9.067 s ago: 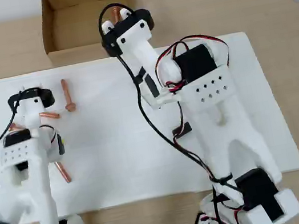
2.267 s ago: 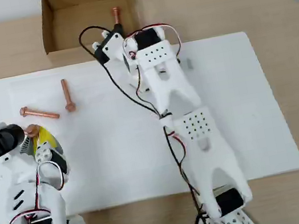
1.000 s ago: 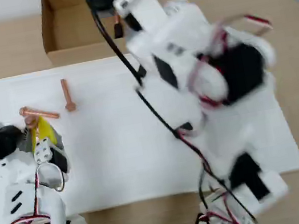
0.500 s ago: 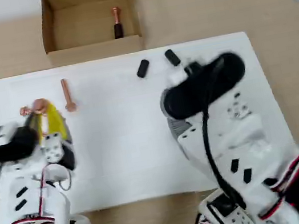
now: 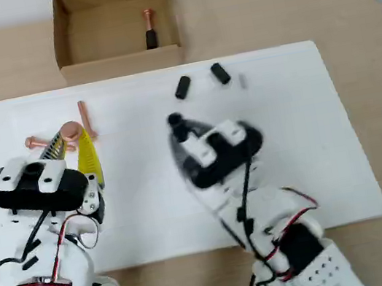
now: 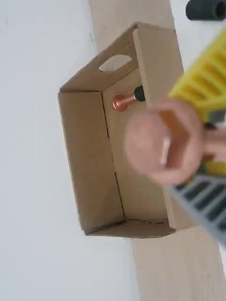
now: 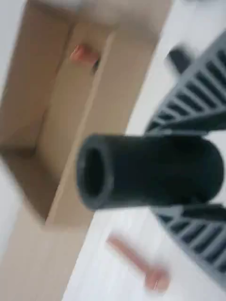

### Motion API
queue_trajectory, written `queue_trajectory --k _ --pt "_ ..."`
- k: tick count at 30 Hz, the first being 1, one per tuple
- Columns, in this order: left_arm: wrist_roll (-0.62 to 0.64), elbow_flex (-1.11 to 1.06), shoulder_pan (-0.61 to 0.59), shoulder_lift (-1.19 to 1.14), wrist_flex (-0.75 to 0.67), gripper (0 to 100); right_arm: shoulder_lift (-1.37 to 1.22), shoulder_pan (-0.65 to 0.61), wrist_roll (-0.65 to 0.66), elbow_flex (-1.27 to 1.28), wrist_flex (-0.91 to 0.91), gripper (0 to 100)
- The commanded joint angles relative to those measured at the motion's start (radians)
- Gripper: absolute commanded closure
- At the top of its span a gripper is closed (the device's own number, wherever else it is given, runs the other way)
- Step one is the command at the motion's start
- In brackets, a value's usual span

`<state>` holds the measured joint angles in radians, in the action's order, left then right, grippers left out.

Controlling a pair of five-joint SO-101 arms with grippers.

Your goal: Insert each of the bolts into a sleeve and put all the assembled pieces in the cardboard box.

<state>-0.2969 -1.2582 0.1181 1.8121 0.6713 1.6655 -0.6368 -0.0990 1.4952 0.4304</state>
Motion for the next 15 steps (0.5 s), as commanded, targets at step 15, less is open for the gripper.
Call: queue_trajectory --k 15 --pt "0.040 0.061 0.078 0.015 -0.183 99 0.074 -0.291 0.035 0.203 -0.224 98.9"
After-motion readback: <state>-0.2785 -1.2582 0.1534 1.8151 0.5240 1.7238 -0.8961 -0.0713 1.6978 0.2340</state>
